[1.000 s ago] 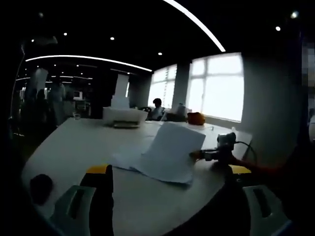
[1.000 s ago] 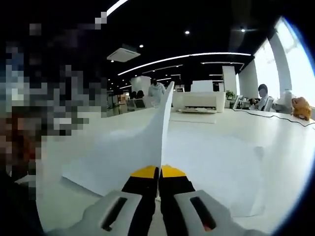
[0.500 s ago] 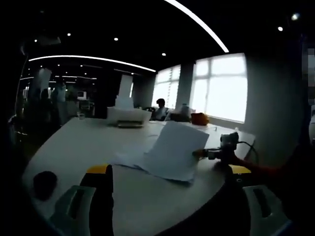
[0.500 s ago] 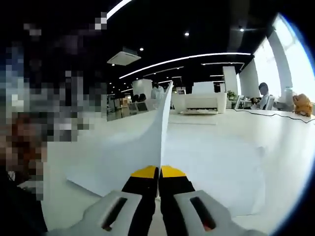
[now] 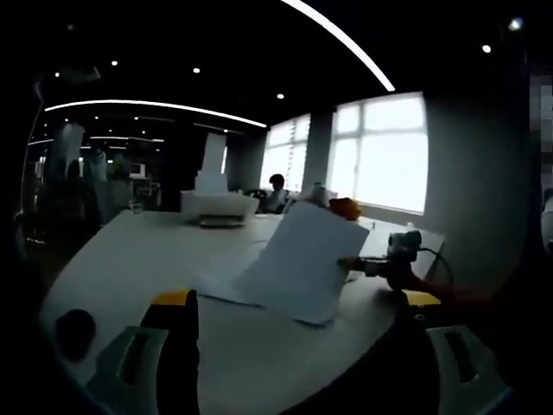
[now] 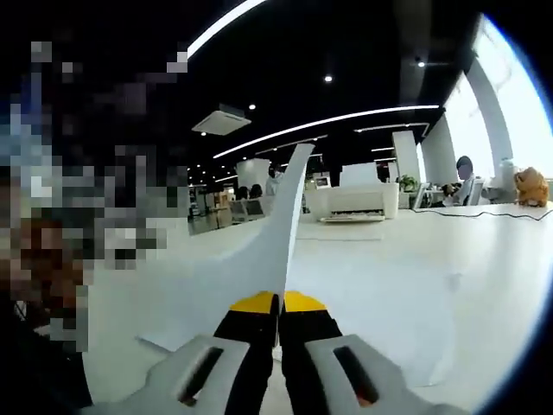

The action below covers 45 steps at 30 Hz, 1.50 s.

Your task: Organize the stack of printing papers by aligning and flattening the scattered papers on the table

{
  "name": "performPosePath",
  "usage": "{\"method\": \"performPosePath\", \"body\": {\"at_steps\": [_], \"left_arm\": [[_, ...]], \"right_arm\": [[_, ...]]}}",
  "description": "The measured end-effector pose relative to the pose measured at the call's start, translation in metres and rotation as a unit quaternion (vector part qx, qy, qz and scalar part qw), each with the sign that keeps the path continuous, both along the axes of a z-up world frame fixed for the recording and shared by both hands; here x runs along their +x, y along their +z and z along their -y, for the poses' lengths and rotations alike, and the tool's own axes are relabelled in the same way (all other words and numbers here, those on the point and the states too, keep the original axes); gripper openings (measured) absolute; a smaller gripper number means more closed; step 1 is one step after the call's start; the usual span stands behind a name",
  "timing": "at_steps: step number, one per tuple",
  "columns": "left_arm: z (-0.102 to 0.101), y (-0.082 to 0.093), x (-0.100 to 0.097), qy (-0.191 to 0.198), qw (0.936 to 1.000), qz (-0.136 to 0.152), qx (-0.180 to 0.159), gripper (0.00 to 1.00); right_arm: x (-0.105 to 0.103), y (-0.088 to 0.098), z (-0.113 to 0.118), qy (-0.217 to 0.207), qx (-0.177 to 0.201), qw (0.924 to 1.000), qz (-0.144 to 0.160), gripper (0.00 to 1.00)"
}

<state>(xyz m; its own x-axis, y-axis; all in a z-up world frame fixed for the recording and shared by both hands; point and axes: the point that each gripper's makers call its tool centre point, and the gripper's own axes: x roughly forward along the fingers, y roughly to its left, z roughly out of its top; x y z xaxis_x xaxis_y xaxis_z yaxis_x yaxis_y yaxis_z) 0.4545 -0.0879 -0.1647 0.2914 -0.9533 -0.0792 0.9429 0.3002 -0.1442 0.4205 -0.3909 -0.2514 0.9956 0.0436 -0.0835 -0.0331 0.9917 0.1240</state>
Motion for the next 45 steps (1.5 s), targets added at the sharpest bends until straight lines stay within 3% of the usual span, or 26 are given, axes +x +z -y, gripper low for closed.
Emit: {"method": "performPosePath", "body": {"at_steps": [5,20,37,45], "left_arm": [[0.002,0.002,0.0,-0.003,1.0,0.004,0.003,0.97],[0.005,0.004,-0.005,-0.007,0.9999,0.009,0.002,0.97],[0.005,0.003,-0.006,-0.009,0.9998,0.016,0.01,0.97],[0.002,0.003,-0.005,-0.007,0.9999,0.013,0.004,0.97]], "right_arm": [[-0.008,0.029,-0.02,0.021,-0.023,0.9994,0.018,0.0],[-0.019,0.076,-0.045,0.06,-0.116,0.9908,0.037,0.0],[-0.032,0.105,-0.088,0.111,-0.195,0.9736,0.042,0.0],[-0.031,0.104,-0.095,0.122,-0.199,0.9717,0.037,0.0]]}}
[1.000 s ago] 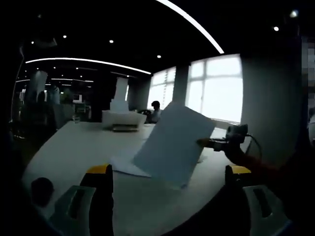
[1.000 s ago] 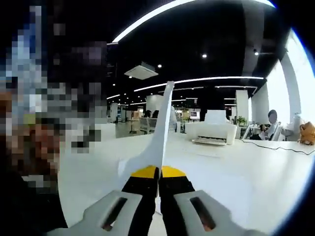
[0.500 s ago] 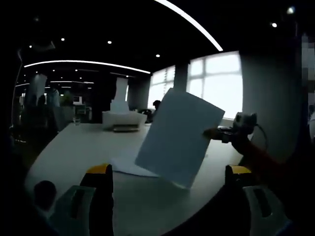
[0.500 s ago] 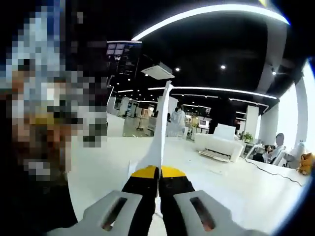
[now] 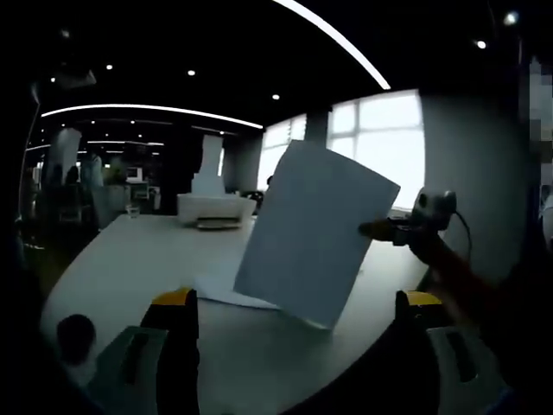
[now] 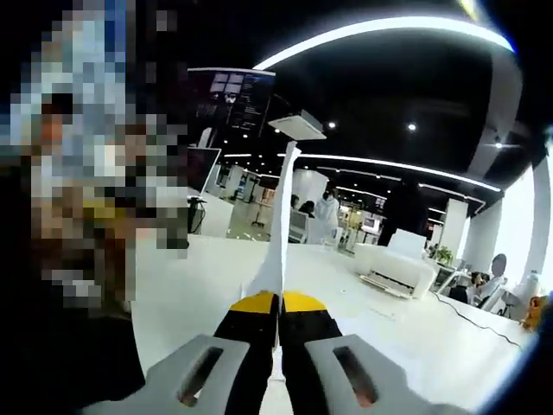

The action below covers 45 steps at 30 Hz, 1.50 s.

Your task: Organize the stack of printing papers by aligning and flattening the scattered papers on the table

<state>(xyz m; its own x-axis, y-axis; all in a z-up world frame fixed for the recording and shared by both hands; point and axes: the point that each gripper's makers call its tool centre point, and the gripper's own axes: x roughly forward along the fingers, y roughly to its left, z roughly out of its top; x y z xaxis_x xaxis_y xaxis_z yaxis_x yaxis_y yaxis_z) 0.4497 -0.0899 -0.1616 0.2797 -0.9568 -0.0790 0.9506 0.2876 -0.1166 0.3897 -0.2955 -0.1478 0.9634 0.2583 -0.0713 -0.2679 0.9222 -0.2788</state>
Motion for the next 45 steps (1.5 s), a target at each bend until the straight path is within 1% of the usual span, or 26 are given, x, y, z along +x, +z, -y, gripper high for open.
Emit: {"method": "performPosePath", "body": {"at_steps": [24,28,30,34,38,45], "left_arm": [[-0.005,0.001,0.002,0.006,1.0,0.0,-0.005,0.97],[-0.006,0.001,0.004,0.008,0.9999,-0.001,-0.007,0.97],[-0.005,0.001,0.004,0.01,0.9999,-0.001,-0.005,0.97],[-0.002,-0.001,0.002,0.004,0.9999,-0.001,-0.011,0.97],[-0.003,-0.004,0.003,0.004,0.9999,-0.005,-0.01,0.97],[-0.007,-0.002,0.007,0.009,0.9999,-0.004,-0.013,0.97]], "right_arm": [[-0.006,0.005,-0.009,0.009,-0.01,0.9999,0.002,0.0],[-0.009,0.009,-0.014,0.022,-0.014,0.9997,0.003,0.0],[-0.013,0.014,-0.02,0.039,-0.005,0.9991,0.012,0.0],[-0.018,0.016,-0.024,0.056,0.001,0.9983,0.013,0.0],[-0.018,0.017,-0.027,0.057,-0.02,0.9981,0.012,0.0],[-0.019,0.016,-0.036,0.074,-0.027,0.9968,0.011,0.0]]}}
